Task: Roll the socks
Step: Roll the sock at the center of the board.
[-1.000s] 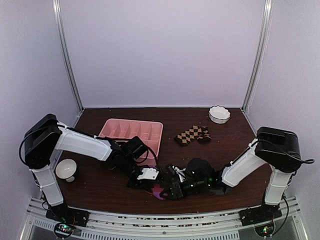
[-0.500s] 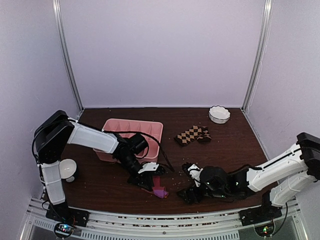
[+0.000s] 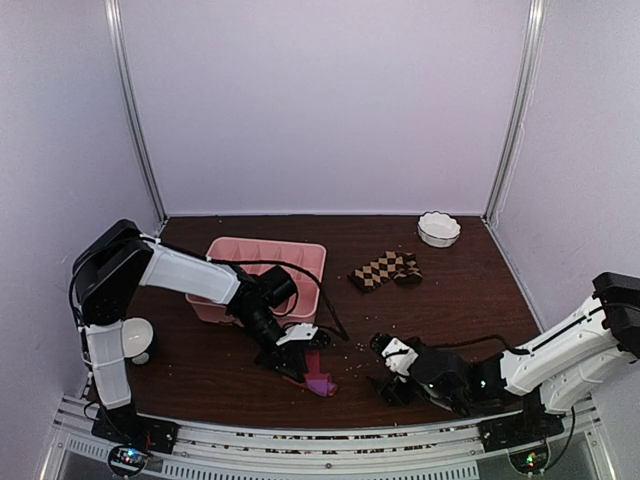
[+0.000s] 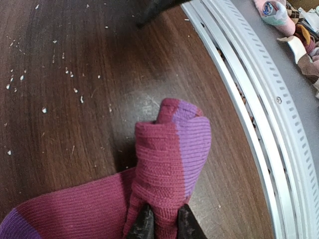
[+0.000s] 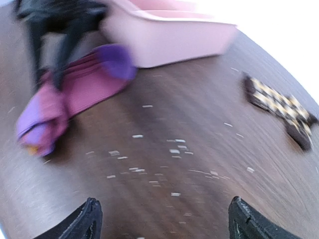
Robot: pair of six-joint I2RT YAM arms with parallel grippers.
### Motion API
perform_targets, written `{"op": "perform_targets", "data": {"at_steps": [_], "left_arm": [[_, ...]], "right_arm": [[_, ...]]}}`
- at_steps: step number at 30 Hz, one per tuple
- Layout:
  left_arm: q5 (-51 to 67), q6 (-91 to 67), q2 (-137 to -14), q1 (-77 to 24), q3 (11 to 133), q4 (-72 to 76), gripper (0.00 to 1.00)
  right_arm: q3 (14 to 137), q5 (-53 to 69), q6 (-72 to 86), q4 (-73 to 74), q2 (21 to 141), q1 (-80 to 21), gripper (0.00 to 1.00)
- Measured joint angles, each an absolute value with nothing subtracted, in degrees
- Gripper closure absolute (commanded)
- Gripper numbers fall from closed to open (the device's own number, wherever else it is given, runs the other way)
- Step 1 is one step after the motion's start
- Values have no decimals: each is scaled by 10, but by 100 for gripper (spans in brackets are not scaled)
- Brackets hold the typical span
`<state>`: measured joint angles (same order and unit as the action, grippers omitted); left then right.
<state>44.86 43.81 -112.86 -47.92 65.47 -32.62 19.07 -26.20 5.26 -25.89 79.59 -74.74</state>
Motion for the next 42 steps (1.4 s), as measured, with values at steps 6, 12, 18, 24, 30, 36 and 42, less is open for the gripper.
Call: {"op": "perform_targets", "data": {"at_steps": [6, 12, 18, 24, 30, 36, 42], "left_arm": [[455, 445, -1133, -477, 658, -332, 84], [457, 449, -1135, -477, 662, -338, 84], [458, 455, -1136, -477, 663, -342, 84], [458, 460, -1136, -476, 663, -345, 84], [459, 462, -1140, -476, 669, -351, 83], [462, 466, -1149, -475, 682, -367, 69], [448, 463, -1150, -474, 695, -380, 2]], "right_arm": [[215, -151, -98, -317, 846, -764, 3], [297, -90, -229, -318, 917, -770, 16], [353, -67, -341, -277, 974, -771, 30], [379, -77, -415, -267, 1010, -771, 51], [405, -102, -466, -258, 1037, -773, 75], [431, -107, -475, -212, 1048, -774, 100], [463, -92, -412, -156, 1050, -774, 100]]}}
